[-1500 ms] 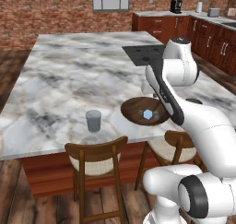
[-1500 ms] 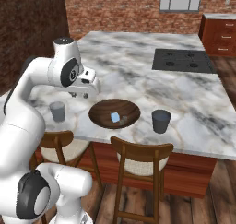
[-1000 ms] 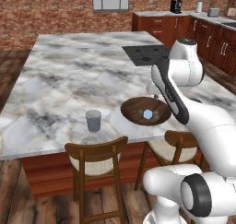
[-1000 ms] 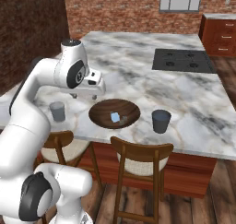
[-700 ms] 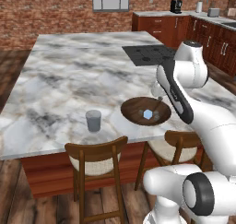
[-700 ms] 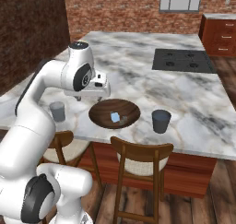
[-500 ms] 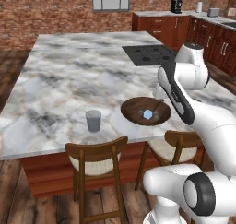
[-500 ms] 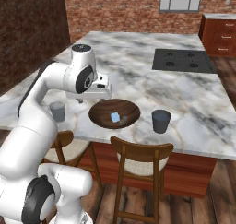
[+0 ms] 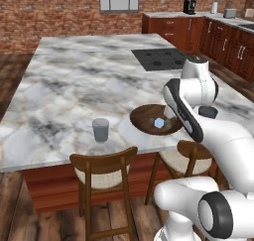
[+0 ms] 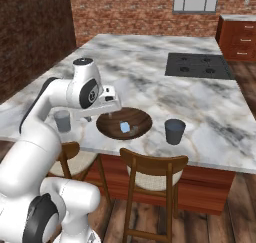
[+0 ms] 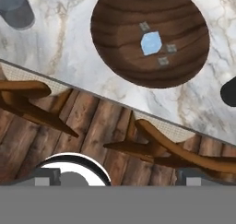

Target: There are four ice cubes in the ice bowl. Place two ice cubes in each glass of water.

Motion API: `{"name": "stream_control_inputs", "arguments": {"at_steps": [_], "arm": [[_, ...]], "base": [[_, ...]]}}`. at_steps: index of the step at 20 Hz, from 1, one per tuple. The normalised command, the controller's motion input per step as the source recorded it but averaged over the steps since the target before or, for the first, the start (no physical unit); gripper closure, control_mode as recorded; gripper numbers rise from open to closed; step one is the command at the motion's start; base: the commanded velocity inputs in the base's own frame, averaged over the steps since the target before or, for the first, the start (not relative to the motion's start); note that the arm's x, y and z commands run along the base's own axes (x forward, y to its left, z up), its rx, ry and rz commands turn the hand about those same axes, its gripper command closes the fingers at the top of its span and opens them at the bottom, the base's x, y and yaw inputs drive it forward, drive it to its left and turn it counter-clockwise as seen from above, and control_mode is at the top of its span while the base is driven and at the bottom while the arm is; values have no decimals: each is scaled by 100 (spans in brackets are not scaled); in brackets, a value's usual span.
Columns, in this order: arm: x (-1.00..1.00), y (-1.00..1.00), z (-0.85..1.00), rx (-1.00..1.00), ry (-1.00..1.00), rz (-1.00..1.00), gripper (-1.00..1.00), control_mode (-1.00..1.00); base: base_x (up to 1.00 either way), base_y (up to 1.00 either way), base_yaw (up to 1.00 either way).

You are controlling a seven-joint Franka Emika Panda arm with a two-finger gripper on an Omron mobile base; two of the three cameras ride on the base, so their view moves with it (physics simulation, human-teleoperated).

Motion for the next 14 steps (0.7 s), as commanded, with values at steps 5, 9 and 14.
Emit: {"name": "stream_control_inputs", "arguments": {"at_steps": [5, 9, 14], "arm": [[1, 0, -37, -3, 0, 12, -100, -100], [14, 0, -29, -1, 2, 8, -100, -100], [32, 0, -17, 0, 7, 5, -100, -100]], "base": [[0, 0, 0], [0, 0, 0], [0, 0, 0]]}}
